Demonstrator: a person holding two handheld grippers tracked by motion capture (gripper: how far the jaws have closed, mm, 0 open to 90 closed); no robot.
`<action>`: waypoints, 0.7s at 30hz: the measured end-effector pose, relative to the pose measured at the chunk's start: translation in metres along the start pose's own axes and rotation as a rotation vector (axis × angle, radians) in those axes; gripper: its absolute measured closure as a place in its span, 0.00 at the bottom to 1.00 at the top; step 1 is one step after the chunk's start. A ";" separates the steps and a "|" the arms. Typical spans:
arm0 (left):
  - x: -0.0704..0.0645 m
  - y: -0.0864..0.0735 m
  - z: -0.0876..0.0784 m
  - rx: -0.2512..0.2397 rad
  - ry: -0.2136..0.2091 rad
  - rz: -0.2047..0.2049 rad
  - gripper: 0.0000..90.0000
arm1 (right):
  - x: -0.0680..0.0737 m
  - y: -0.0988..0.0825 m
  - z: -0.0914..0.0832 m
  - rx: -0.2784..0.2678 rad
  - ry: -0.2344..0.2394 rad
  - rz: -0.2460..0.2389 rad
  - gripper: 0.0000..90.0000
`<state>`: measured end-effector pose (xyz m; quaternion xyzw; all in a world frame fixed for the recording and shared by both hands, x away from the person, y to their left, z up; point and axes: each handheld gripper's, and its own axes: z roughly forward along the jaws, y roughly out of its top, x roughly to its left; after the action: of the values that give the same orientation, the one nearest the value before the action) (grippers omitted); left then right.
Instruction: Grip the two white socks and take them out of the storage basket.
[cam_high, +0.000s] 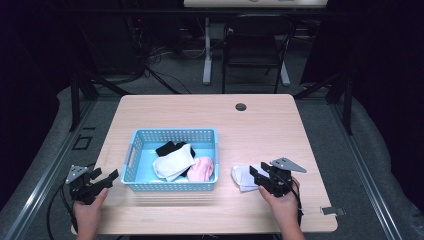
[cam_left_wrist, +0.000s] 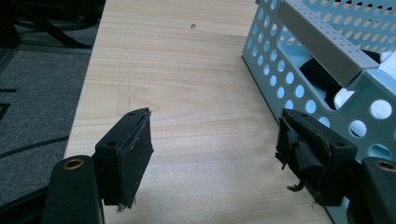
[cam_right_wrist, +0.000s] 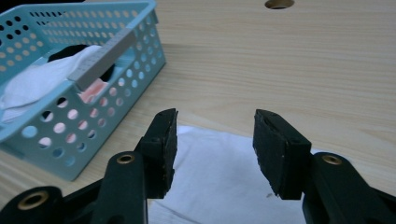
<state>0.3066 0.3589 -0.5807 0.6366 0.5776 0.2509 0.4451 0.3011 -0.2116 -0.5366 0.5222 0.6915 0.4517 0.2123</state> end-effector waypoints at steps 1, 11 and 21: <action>0.000 0.000 0.000 -0.001 0.001 0.000 0.30 | 0.000 0.000 0.000 0.000 0.000 0.000 0.55; 0.000 0.000 0.000 -0.001 -0.001 -0.003 0.30 | 0.033 0.034 0.005 0.014 0.052 -0.076 0.57; 0.001 0.000 0.000 -0.010 0.002 -0.007 0.29 | 0.064 0.072 0.020 0.064 0.081 -0.127 0.57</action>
<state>0.3066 0.3596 -0.5808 0.6322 0.5789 0.2529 0.4485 0.3310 -0.1416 -0.4740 0.4651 0.7453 0.4358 0.1956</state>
